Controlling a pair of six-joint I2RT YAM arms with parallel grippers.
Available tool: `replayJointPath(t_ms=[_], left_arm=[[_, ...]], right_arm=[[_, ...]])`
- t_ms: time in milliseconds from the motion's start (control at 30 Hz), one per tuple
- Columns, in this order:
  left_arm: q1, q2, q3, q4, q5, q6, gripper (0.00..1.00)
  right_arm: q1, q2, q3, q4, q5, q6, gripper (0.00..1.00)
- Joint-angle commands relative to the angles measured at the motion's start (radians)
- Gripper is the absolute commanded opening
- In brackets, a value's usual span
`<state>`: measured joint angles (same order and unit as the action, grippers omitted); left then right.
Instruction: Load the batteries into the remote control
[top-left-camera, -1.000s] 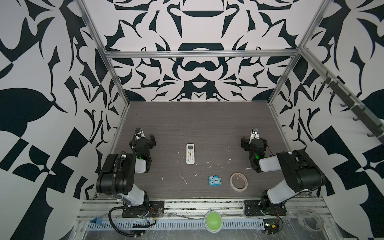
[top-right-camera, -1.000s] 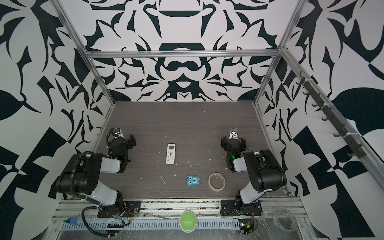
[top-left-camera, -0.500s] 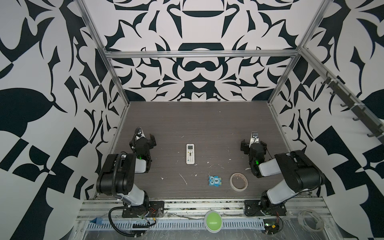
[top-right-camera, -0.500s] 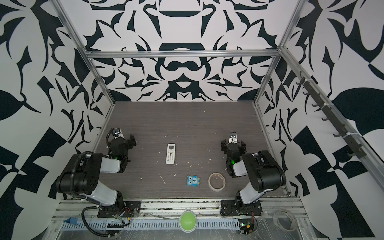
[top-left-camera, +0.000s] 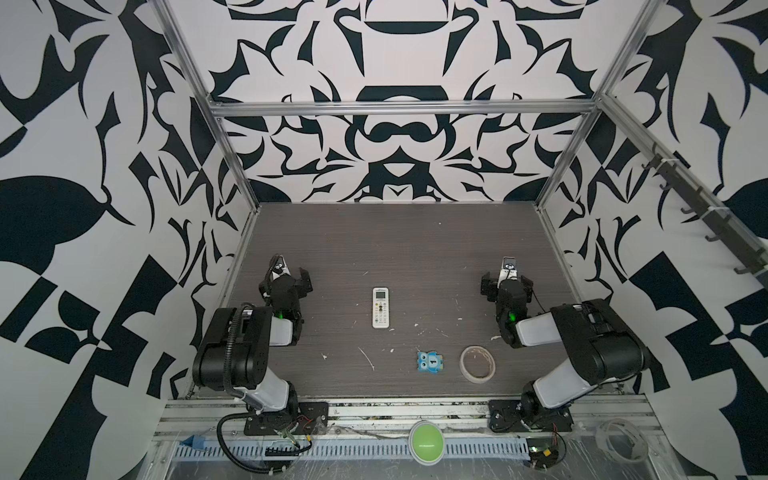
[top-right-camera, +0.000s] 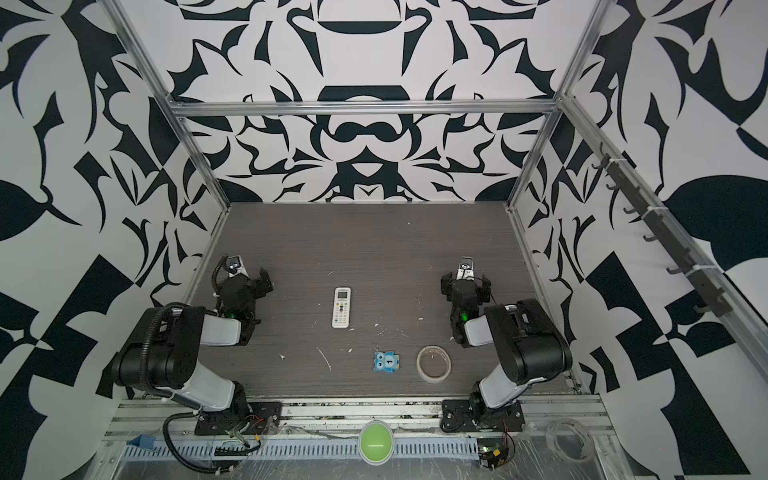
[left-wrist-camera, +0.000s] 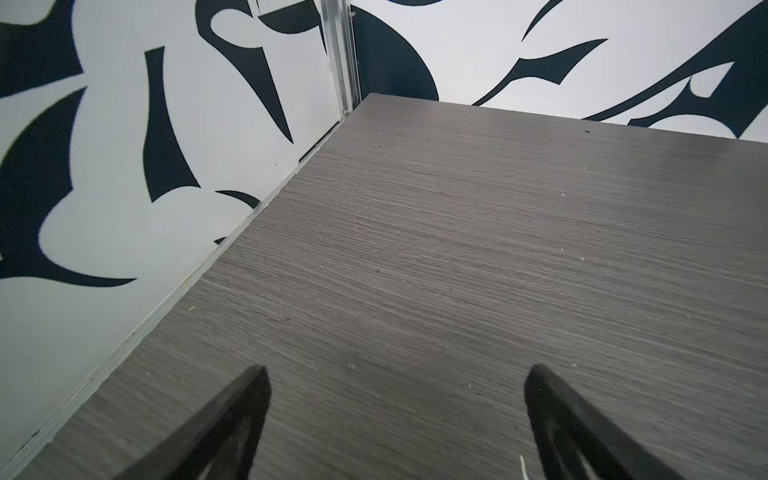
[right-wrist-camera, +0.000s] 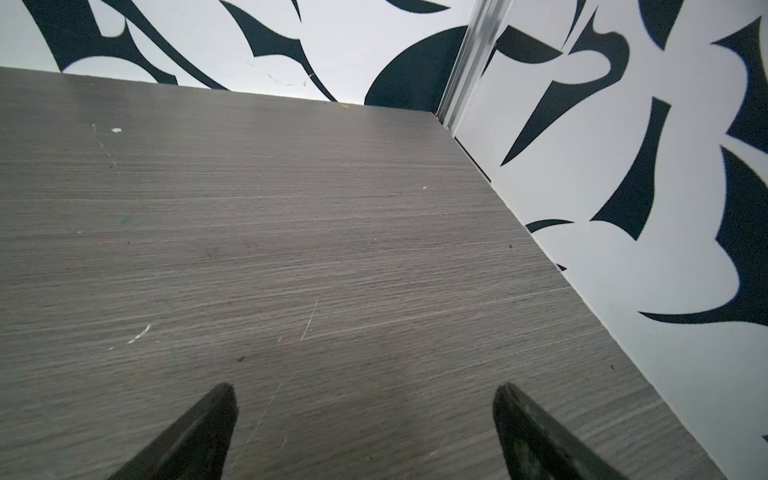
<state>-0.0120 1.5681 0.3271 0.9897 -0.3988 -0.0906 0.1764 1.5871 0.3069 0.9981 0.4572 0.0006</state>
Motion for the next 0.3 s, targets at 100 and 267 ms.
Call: replayJointPath(t_ms=[100, 267], left_arm=[[0.004, 0.005, 0.020, 0.015, 0.006, -0.009, 0.99], [0.004, 0.004, 0.020, 0.015, 0.006, -0.008, 0.99]], right_arm=[[-0.003, -0.014, 0.024, -0.002, 0.007, 0.007, 1.00], [-0.023, -0.022, 0.029, -0.023, -0.027, 0.018, 1.00]])
